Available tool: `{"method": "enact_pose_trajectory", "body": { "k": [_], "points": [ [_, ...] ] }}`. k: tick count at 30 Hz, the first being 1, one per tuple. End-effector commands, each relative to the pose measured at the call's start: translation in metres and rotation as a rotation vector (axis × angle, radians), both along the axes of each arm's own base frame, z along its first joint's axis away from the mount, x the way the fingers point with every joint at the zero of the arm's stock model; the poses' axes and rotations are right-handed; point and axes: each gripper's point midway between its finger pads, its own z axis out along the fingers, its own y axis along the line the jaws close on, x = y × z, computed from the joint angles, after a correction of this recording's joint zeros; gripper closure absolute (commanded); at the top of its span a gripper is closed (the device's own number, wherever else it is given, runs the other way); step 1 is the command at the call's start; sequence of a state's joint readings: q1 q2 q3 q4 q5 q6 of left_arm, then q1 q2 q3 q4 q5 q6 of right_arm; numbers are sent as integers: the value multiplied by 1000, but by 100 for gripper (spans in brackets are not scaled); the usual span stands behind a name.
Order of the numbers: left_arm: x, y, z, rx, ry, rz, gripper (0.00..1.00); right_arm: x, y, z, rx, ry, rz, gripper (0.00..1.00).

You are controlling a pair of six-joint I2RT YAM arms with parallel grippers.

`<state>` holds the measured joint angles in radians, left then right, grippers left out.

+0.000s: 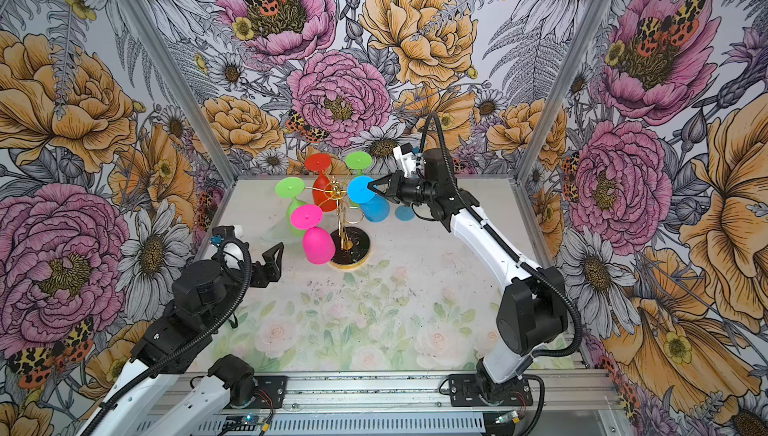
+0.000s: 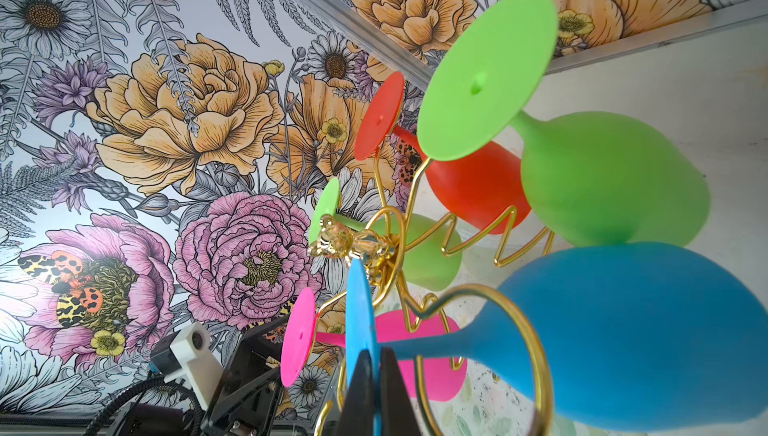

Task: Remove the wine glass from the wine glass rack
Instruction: 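Carry the blue glass nearer with the right gripper while the left reaches toward it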

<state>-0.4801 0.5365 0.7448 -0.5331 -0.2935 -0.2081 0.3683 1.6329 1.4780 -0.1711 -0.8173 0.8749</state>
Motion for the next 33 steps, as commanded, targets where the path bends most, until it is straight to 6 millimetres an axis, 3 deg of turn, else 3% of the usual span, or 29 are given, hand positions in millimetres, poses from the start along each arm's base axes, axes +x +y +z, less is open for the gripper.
{"method": "enact_pose_trajectory", "body": {
  "k": [1, 20, 26, 33],
  "points": [
    [0, -1, 2, -23, -14, -9, 7, -6, 3, 17, 20, -51, 22, 100],
    [1, -5, 0, -29, -4, -27, 6, -32, -7, 22, 20, -67, 9, 100],
    [1, -12, 0, -37, 6, -61, 6, -43, -11, 23, 22, -73, 14, 100],
    [-3, -33, 0, -81, 22, -174, 6, -59, -18, 28, 17, -113, 8, 100]
  ]
}}
